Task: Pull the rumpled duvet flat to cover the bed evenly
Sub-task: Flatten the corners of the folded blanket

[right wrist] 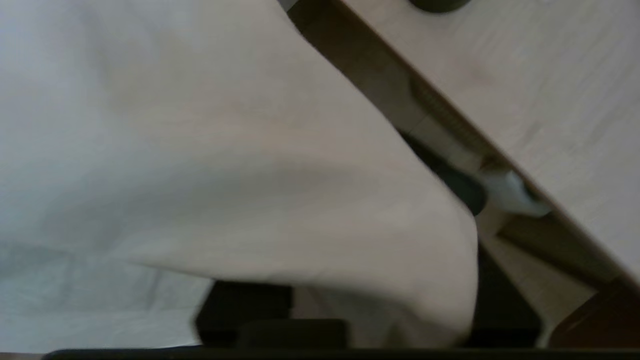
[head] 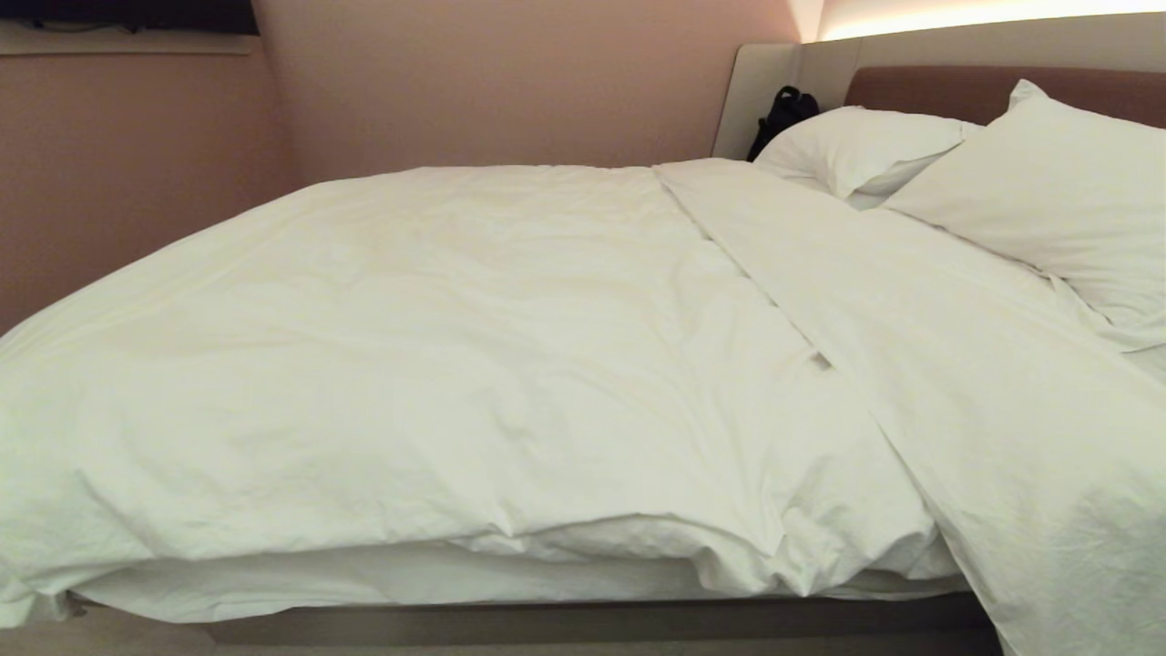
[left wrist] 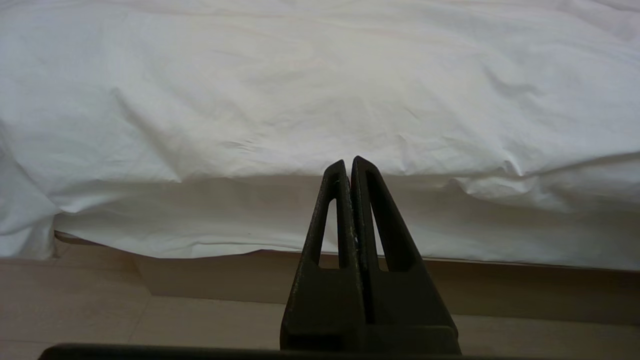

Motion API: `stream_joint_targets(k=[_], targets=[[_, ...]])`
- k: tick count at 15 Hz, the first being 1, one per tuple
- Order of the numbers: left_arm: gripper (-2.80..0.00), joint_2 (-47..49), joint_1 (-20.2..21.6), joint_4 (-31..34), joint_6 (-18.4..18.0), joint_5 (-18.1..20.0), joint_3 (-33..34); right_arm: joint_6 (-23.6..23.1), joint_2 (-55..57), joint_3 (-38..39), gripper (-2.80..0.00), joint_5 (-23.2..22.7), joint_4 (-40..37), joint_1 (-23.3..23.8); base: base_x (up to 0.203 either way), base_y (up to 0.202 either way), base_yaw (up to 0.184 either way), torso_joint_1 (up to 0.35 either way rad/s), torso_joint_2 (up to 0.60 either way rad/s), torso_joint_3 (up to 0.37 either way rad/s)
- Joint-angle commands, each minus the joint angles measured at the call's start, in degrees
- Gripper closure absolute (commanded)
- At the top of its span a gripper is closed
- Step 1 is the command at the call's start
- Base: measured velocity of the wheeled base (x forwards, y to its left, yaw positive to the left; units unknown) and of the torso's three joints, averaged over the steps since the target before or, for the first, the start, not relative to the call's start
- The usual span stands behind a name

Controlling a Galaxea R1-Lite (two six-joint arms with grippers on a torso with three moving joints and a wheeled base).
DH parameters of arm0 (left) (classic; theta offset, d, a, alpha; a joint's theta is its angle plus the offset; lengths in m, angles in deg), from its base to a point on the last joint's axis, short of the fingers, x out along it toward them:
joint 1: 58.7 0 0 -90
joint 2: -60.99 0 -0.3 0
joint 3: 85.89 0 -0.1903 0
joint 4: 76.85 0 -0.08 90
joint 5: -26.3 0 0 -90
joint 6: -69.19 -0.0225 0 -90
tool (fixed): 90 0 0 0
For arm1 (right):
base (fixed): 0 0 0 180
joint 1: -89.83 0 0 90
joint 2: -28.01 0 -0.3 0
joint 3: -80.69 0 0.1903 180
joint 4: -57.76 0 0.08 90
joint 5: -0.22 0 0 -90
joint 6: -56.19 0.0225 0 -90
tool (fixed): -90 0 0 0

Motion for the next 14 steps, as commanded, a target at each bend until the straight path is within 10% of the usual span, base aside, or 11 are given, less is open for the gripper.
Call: stream_joint_targets(k=[1,8,14], targets=[[0.00,0.0,0.0,0.0,0.0,0.0,0.0,-4.8,-1.3,1.5,-2.80,-0.4,4.5,0.1,0.000,0.000,0.000,0.000,0.00,0.000],[0.00,0.0,0.0,0.0,0.0,0.0,0.0,-16.1,-17.1,8.9,-2.80,-15.2,2.1,1.7,0.000,0.000,0.000,0.000,0.00,0.000],[0.00,0.0,0.0,0.0,0.0,0.0,0.0,-16.5,-36.9,0.7,-2.80,-29.1,-17.9,1.7,0.000,0.000,0.000,0.000,0.00,0.000]])
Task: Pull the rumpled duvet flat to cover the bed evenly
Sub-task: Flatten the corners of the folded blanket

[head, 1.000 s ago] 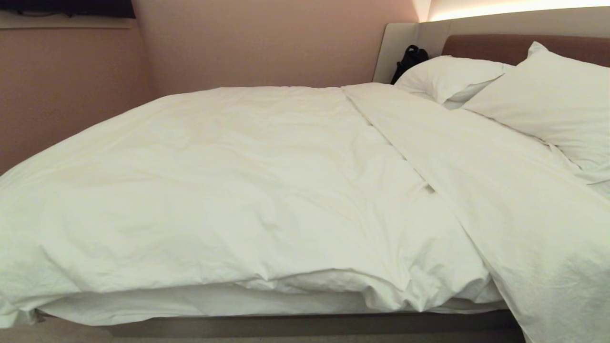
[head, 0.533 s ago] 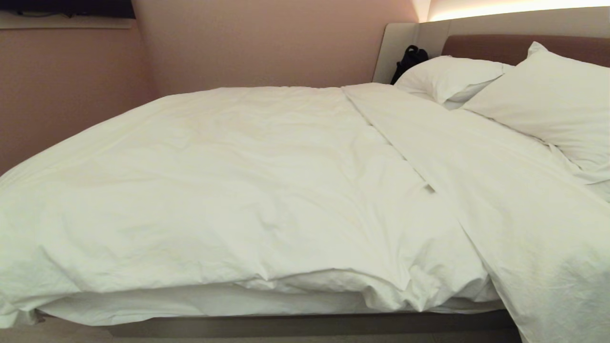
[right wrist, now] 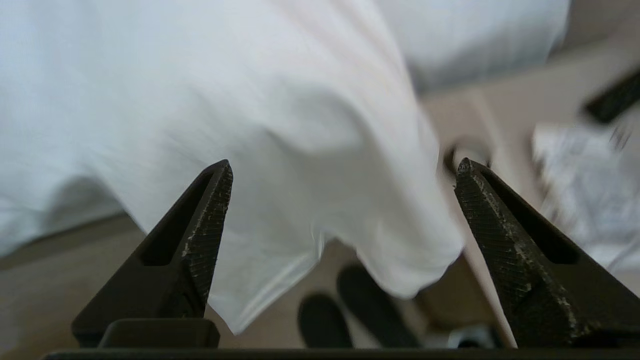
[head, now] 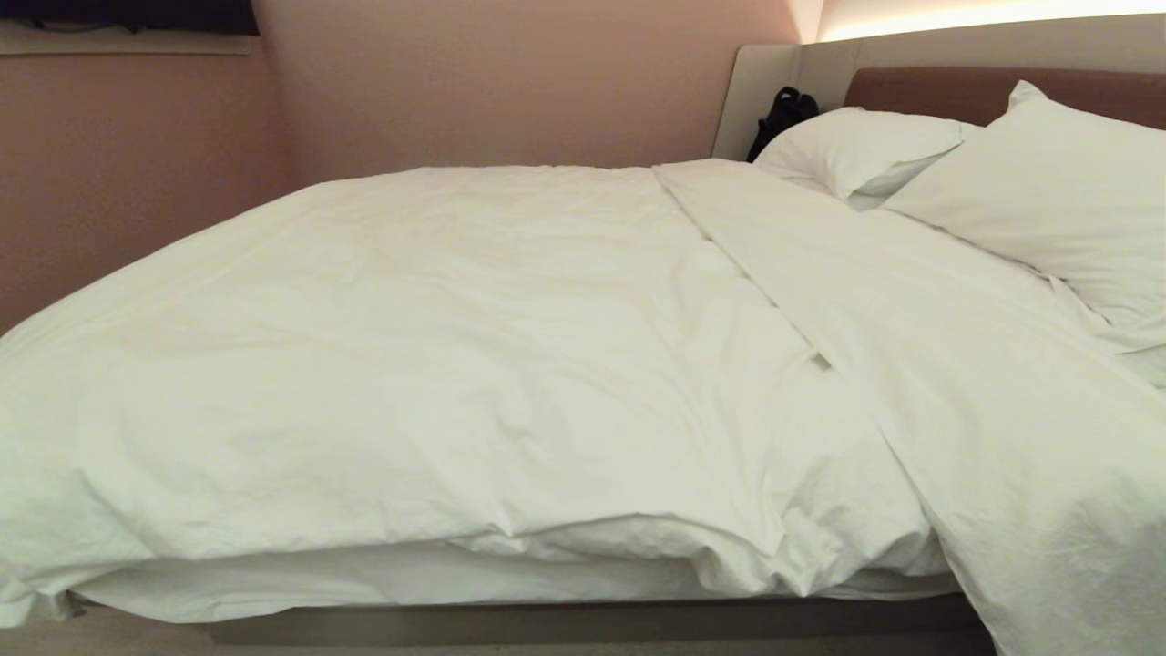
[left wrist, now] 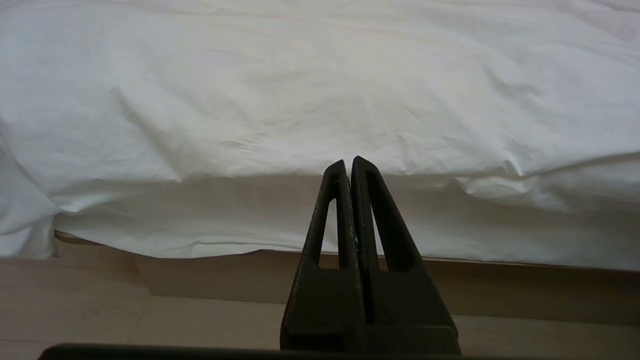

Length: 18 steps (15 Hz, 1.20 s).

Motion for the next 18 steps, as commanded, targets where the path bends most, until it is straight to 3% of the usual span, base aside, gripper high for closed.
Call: stream_joint_targets(k=[1,4,5,7,9,11,13,18], targets=[[0.00,0.0,0.0,-0.1,0.0,0.0,0.0,-0.1,-6.6,-4.2,-2.80,-9.4,-16.6,-0.1,0.000,0.000,0.000,0.000,0.00,0.000],[0.00,0.1,0.0,-0.1,0.0,0.0,0.0,-0.2,-4.5,-6.3,-2.80,-11.0,-19.4,-5.7,0.000,0.000,0.000,0.000,0.00,0.000],[0.00,0.0,0.0,-0.1,0.0,0.0,0.0,-0.2,-2.2,-6.7,0.00,-11.0,-19.5,-7.7,0.000,0.000,0.000,0.000,0.00,0.000],[0.00,0.0,0.0,-0.1,0.0,0.0,0.0,-0.2,2.0,-8.0,0.00,-11.3,-19.6,-10.0,0.000,0.000,0.000,0.000,0.00,0.000],[0.00,0.1,0.0,-0.1,0.0,0.0,0.0,0.0,4.8,-9.3,0.00,-11.1,-19.6,-15.6,0.000,0.000,0.000,0.000,0.00,0.000],[0.00,0.0,0.0,-0.1,0.0,0.0,0.0,-0.2,5.4,-9.6,0.00,-5.2,-18.9,-23.1,0.000,0.000,0.000,0.000,0.00,0.000],[0.00,0.0,0.0,-0.1,0.0,0.0,0.0,0.4,5.4,-9.4,0.00,8.0,-17.1,-33.0,0.000,0.000,0.000,0.000,0.00,0.000],[0.00,0.0,0.0,-0.1,0.0,0.0,0.0,6.5,11.5,-7.9,0.00,50.1,-4.6,-55.5,0.000,0.000,0.000,0.000,0.00,0.000]])
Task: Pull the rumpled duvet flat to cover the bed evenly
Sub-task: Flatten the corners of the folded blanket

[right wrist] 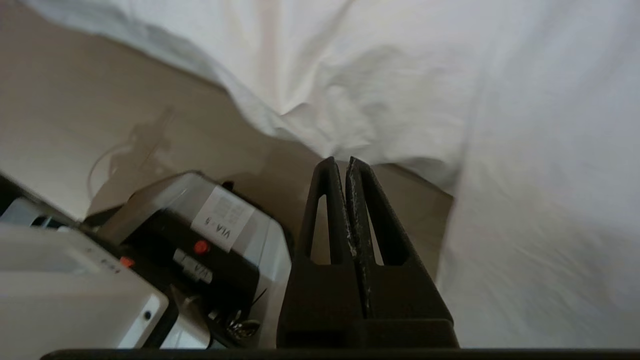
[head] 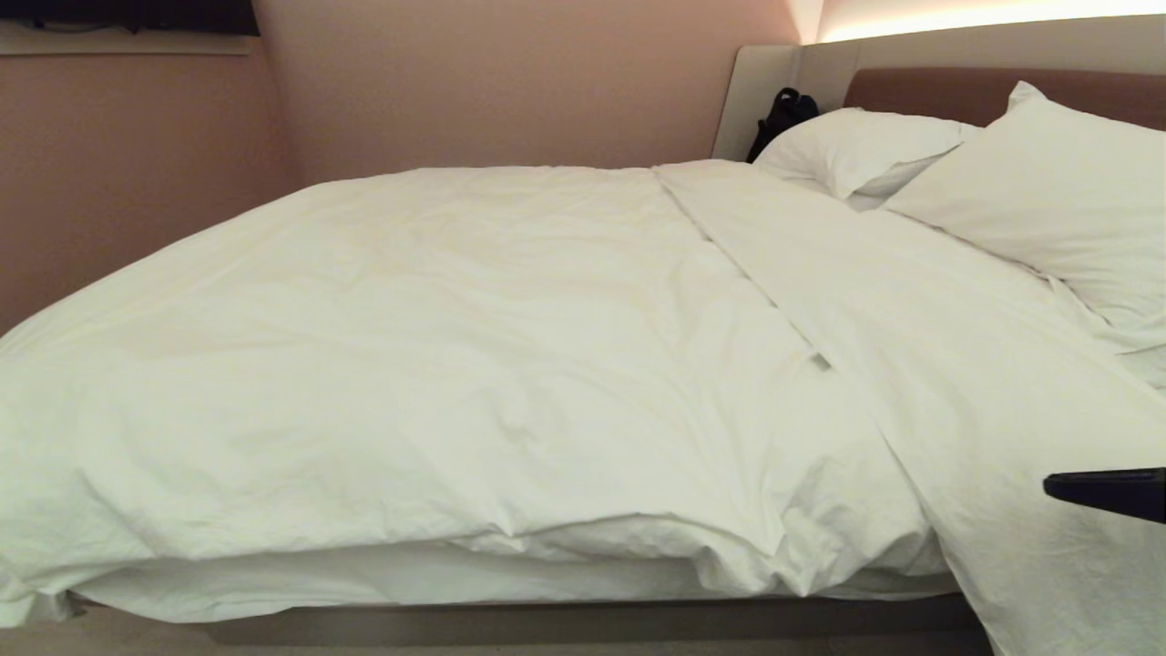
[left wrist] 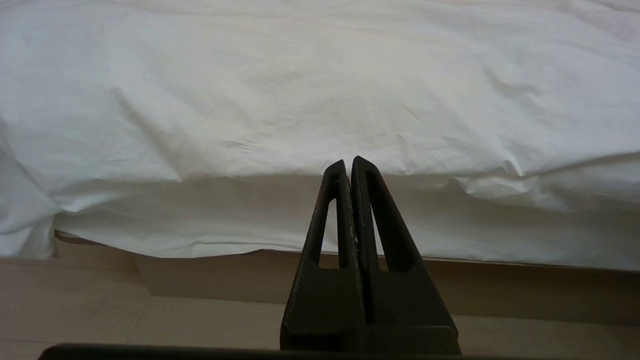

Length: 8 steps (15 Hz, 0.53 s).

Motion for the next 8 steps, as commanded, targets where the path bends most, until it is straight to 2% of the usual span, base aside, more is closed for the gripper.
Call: stream_joint_targets(k=[1,3,4,6,8], targets=[[0.00,0.1,0.0,-0.1,0.0,0.0,0.0,2.0,4.6,0.8,0.00,58.6,12.4,-7.0,0.000,0.000,0.000,0.000,0.00,0.000],[0.00,0.0,0.0,-0.1,0.0,0.0,0.0,2.5,9.3,2.0,0.00,72.0,19.2,-14.3,0.000,0.000,0.000,0.000,0.00,0.000],[0.00,0.0,0.0,-0.1,0.0,0.0,0.0,2.7,12.2,2.7,0.00,76.7,22.3,-16.8,0.000,0.000,0.000,0.000,0.00,0.000],[0.00,0.1,0.0,-0.1,0.0,0.0,0.0,3.5,17.8,3.4,0.00,82.4,27.5,-19.7,0.000,0.000,0.000,0.000,0.00,0.000],[0.00,0.1,0.0,-0.1,0.0,0.0,0.0,4.1,22.3,3.6,0.00,87.2,31.1,-20.6,0.000,0.000,0.000,0.000,0.00,0.000]])
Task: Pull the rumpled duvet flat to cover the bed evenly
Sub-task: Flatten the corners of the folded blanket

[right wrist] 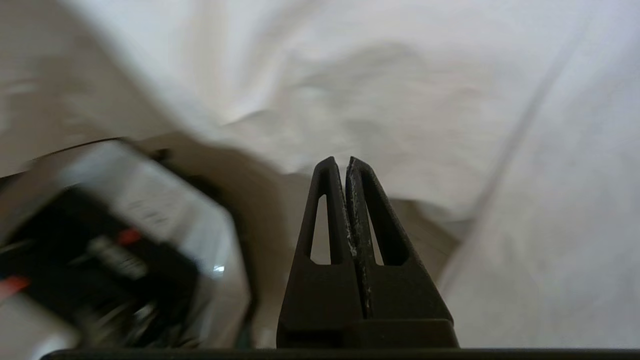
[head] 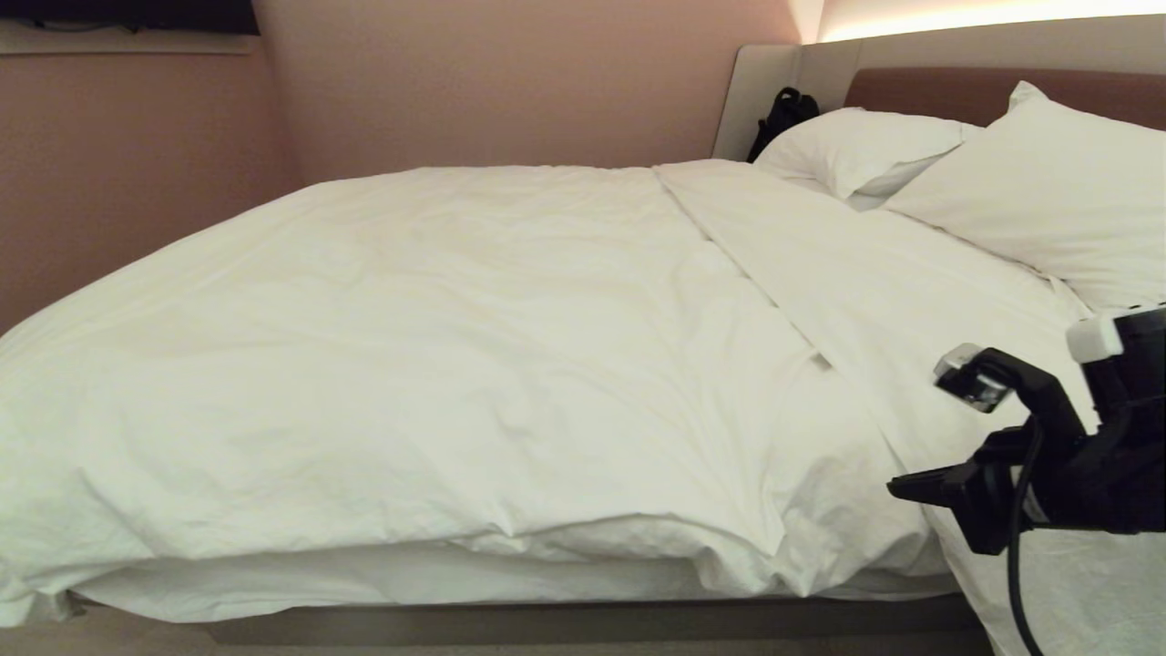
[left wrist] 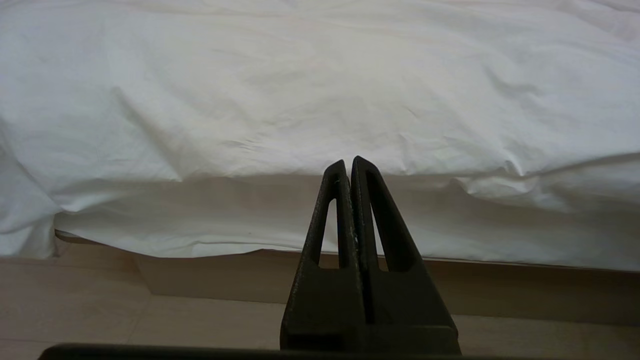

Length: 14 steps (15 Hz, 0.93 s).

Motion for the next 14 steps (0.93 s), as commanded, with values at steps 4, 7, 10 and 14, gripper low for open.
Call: stream_joint_targets(k=[4,7,10,14], targets=[[0.00,0.1,0.0,-0.1,0.0,0.0,0.0,0.2,7.8,-1.2,0.00,69.1,13.5,-0.8,0.000,0.000,0.000,0.000,0.00,0.000],[0.00,0.0,0.0,-0.1,0.0,0.0,0.0,0.2,8.8,-1.6,0.00,70.8,13.5,-1.7,0.000,0.000,0.000,0.000,0.00,0.000],[0.00,0.1,0.0,-0.1,0.0,0.0,0.0,0.3,9.9,-0.9,0.00,71.2,13.5,-2.7,0.000,0.000,0.000,0.000,0.00,0.000],[0.00,0.0,0.0,-0.1,0.0,0.0,0.0,2.5,12.0,1.7,-2.80,70.7,14.1,-6.7,0.000,0.000,0.000,0.000,0.00,0.000]])
